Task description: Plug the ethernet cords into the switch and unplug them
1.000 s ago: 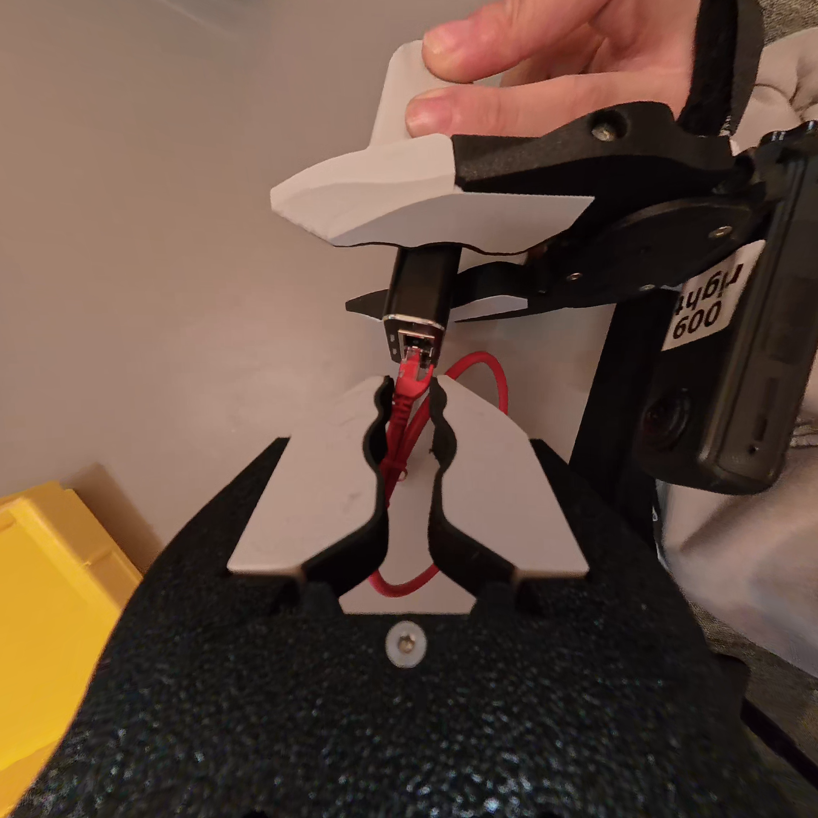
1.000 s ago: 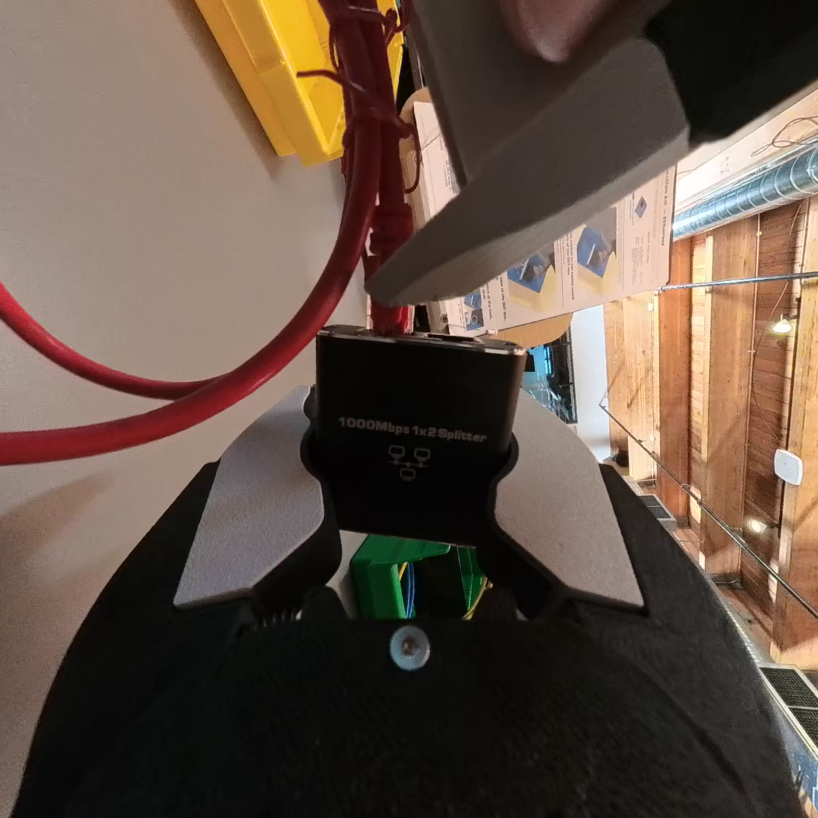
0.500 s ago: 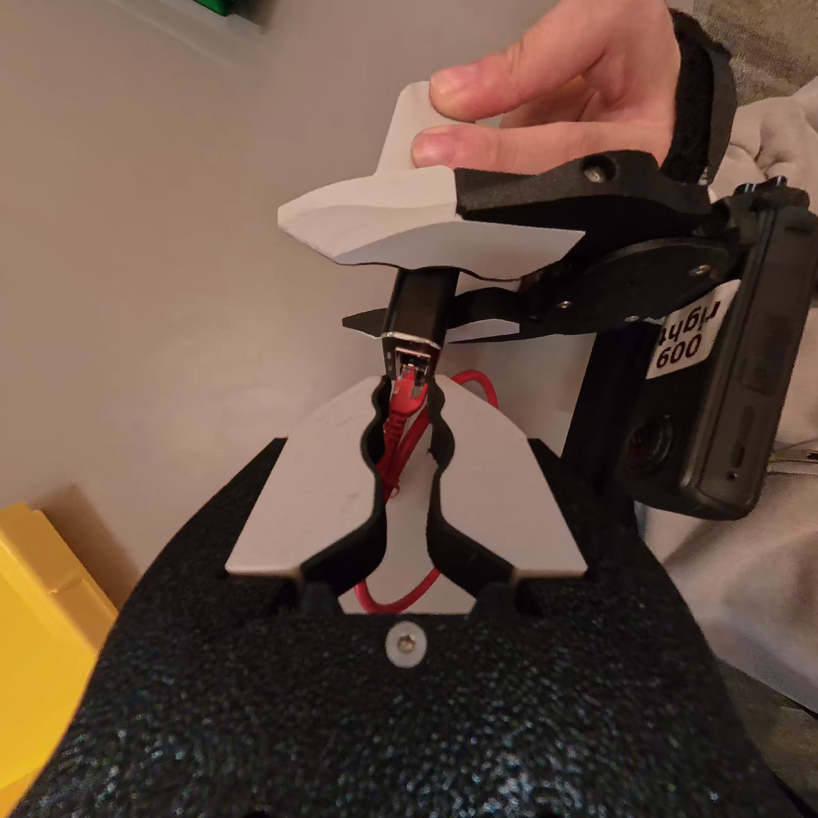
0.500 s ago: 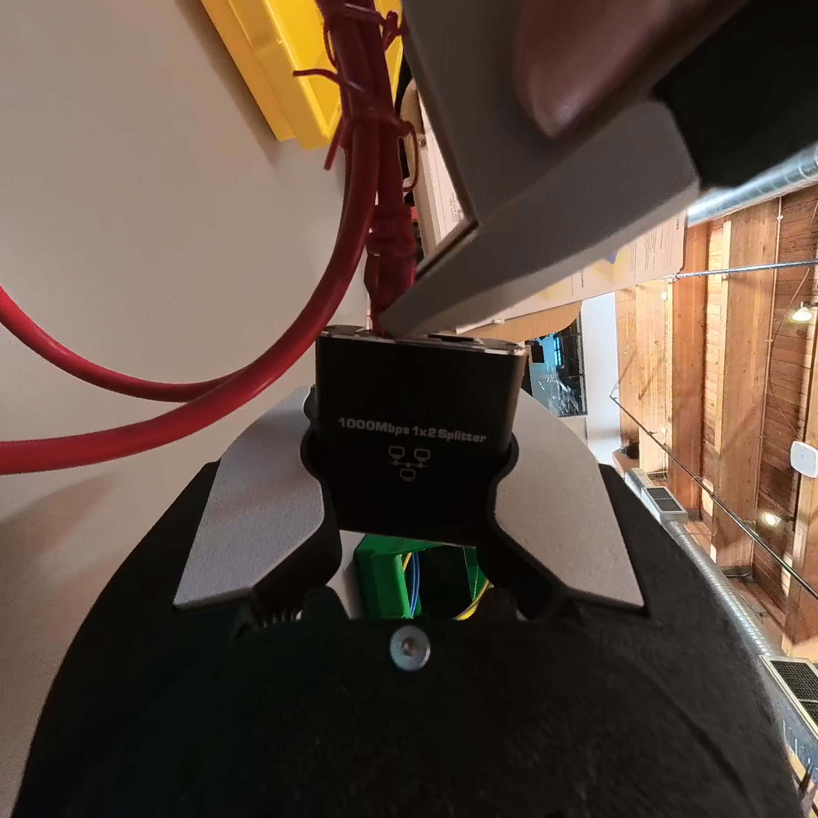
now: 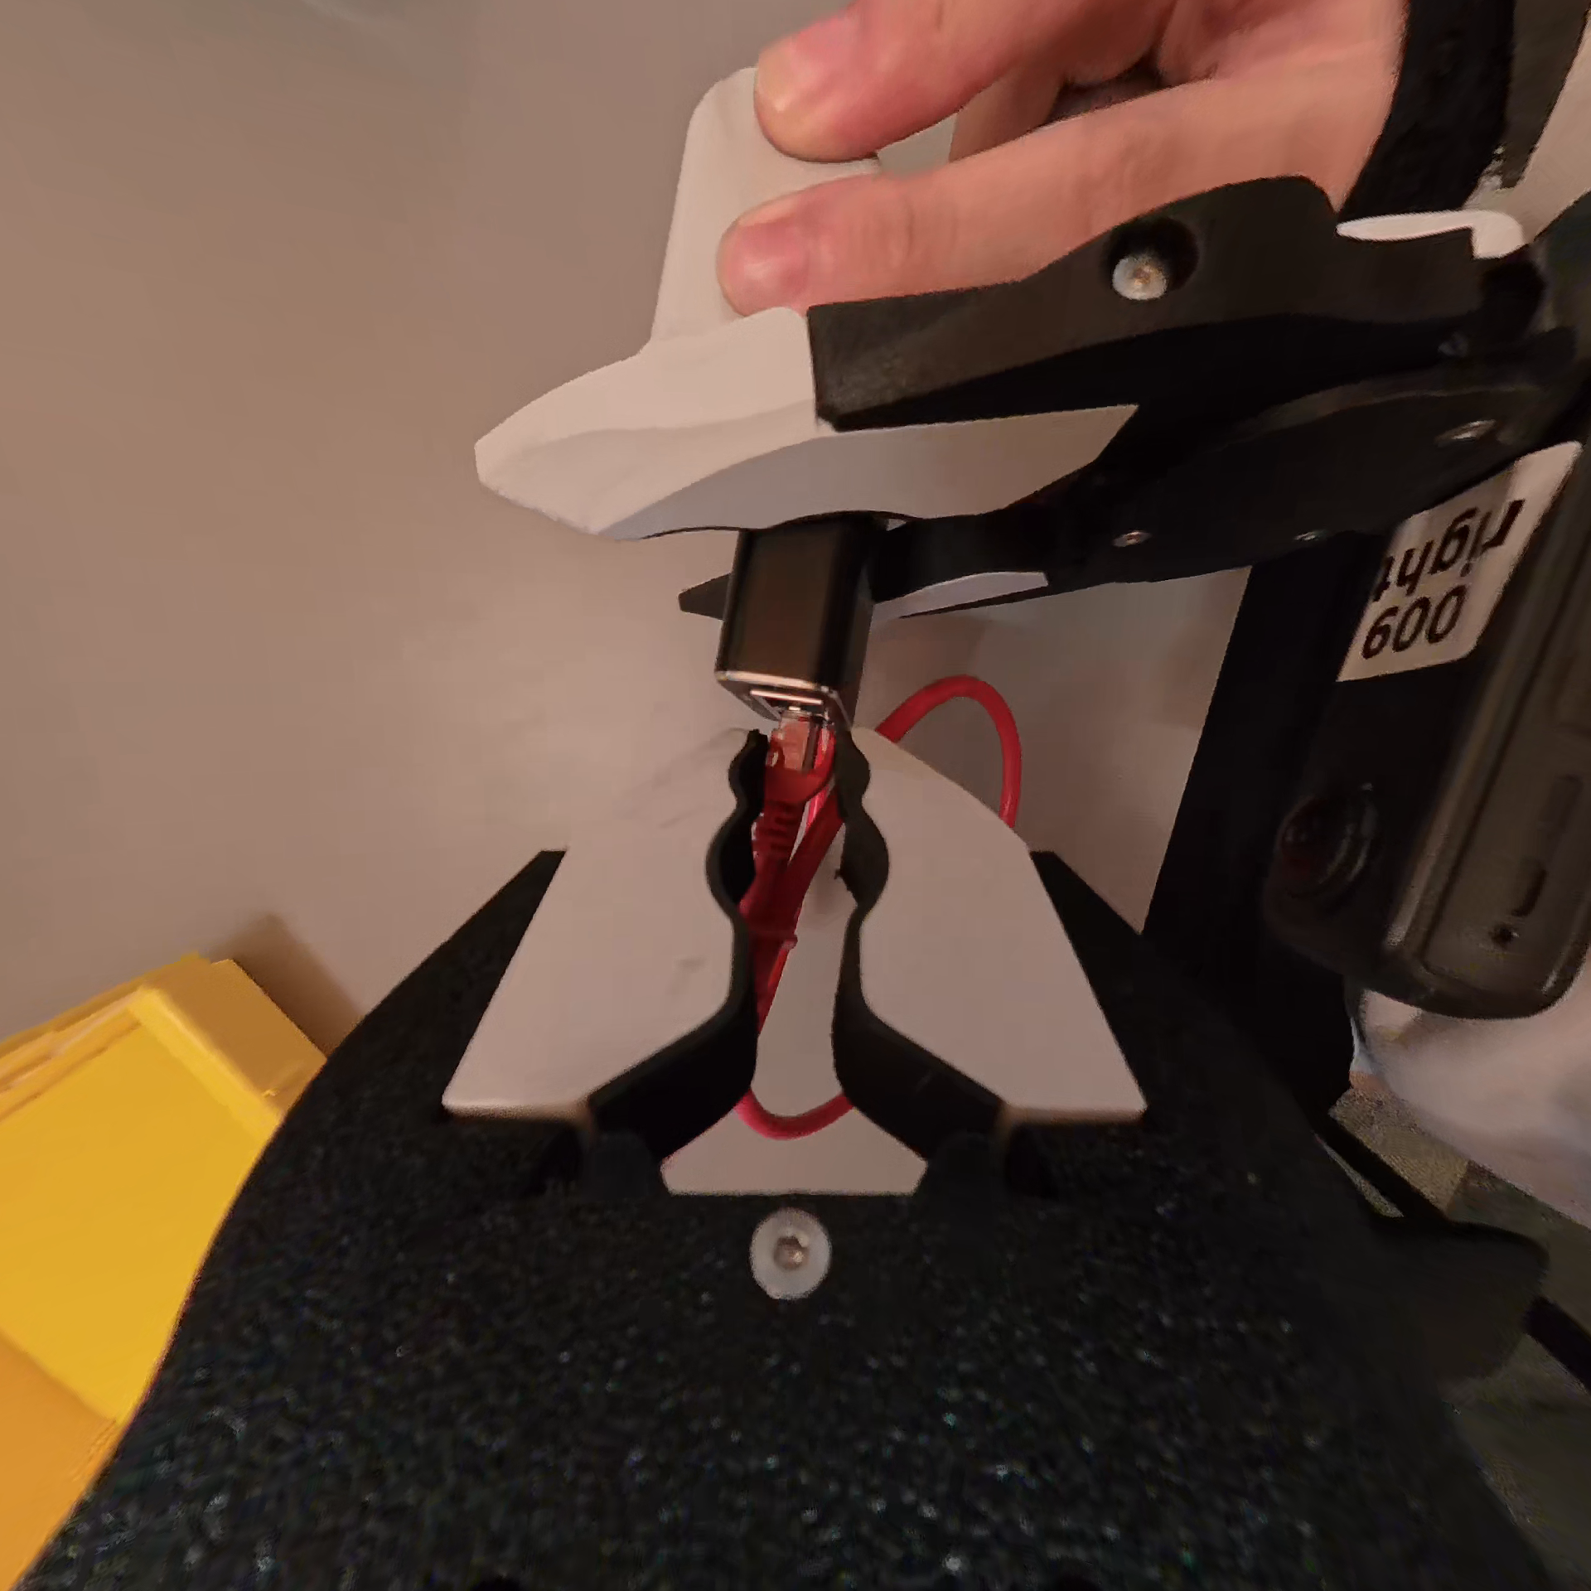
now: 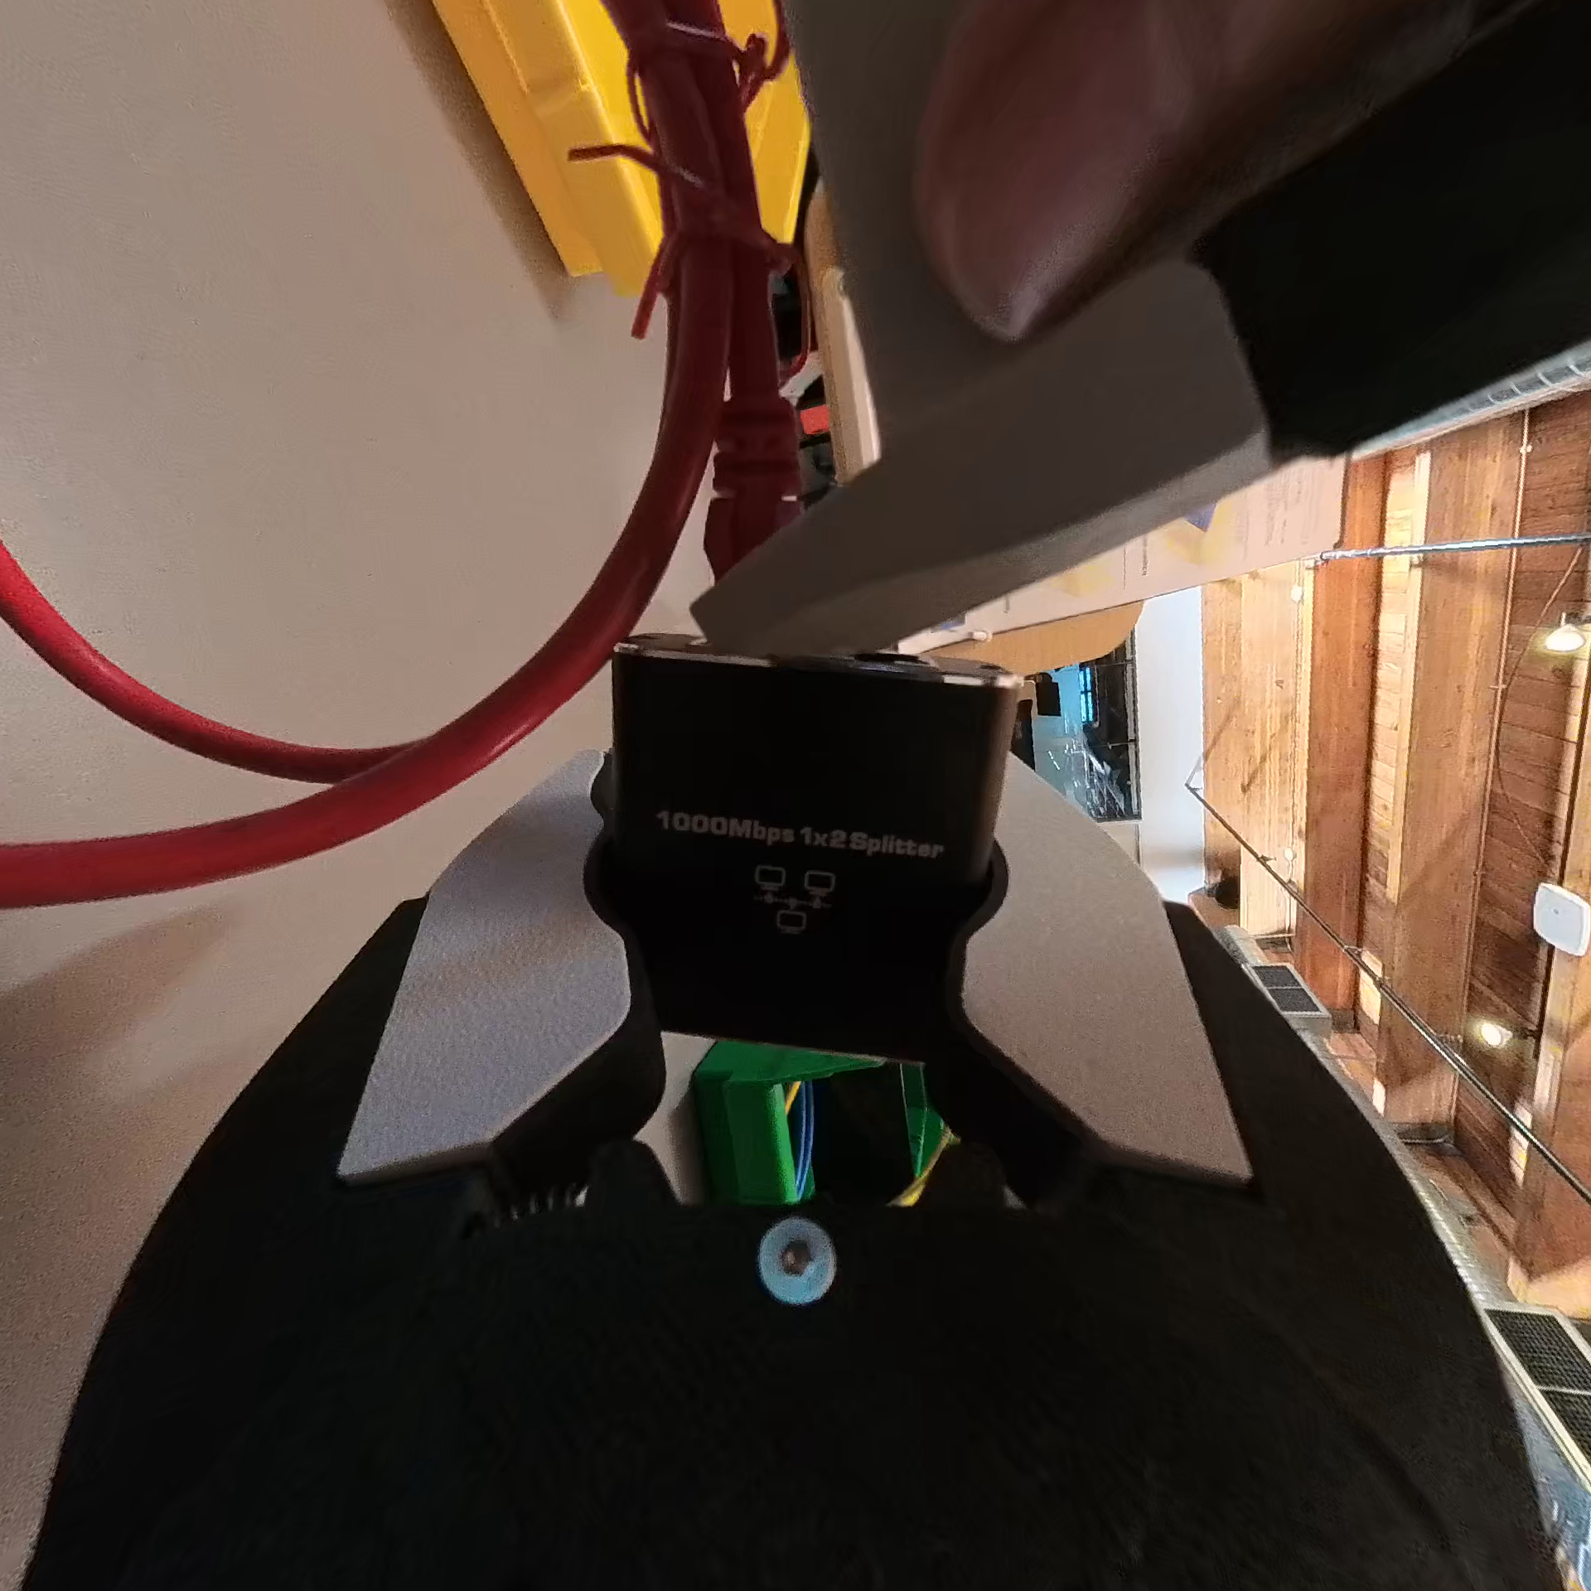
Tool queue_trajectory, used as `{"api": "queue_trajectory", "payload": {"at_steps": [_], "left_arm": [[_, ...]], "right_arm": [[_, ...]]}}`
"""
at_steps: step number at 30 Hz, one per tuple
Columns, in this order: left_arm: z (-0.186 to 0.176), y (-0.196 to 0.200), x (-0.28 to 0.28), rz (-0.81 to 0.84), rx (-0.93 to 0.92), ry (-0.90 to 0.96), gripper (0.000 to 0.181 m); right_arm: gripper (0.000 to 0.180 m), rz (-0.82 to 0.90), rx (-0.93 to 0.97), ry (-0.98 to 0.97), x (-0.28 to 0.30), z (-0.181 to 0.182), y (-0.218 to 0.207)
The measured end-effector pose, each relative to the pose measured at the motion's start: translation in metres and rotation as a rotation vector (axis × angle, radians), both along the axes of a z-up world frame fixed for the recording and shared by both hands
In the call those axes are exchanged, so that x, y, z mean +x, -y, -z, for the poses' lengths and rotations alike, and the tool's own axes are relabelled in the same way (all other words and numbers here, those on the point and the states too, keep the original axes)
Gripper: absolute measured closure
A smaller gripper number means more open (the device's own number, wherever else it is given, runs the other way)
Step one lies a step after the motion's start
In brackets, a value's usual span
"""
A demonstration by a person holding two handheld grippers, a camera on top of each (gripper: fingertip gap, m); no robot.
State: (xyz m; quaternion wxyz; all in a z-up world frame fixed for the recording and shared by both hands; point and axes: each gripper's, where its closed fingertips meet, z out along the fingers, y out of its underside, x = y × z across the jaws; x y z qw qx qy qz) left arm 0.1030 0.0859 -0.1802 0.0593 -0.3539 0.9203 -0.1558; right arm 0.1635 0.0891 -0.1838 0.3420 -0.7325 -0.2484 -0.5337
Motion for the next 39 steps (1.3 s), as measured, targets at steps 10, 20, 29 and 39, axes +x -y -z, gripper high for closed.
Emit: {"api": "queue_trajectory", "payload": {"at_steps": [10,20,29,39], "left_arm": [[0.006,-0.006,-0.004,0.035,0.067,-0.061,0.168],[0.015,-0.008,0.007,-0.011,0.012,0.032,0.169],[0.022,-0.008,0.023,-0.095,-0.069,-0.01,0.169],[0.022,-0.003,0.041,-0.063,0.083,0.042,0.169]], "right_arm": [[0.103,-0.004,-0.013,-0.024,-0.004,0.006,-0.004],[0.103,0.074,-0.077,0.019,0.005,0.011,0.001],[0.103,0.117,-0.105,0.025,0.018,0.018,0.005],[0.102,0.1,-0.176,0.199,0.037,0.008,0.015]]}}
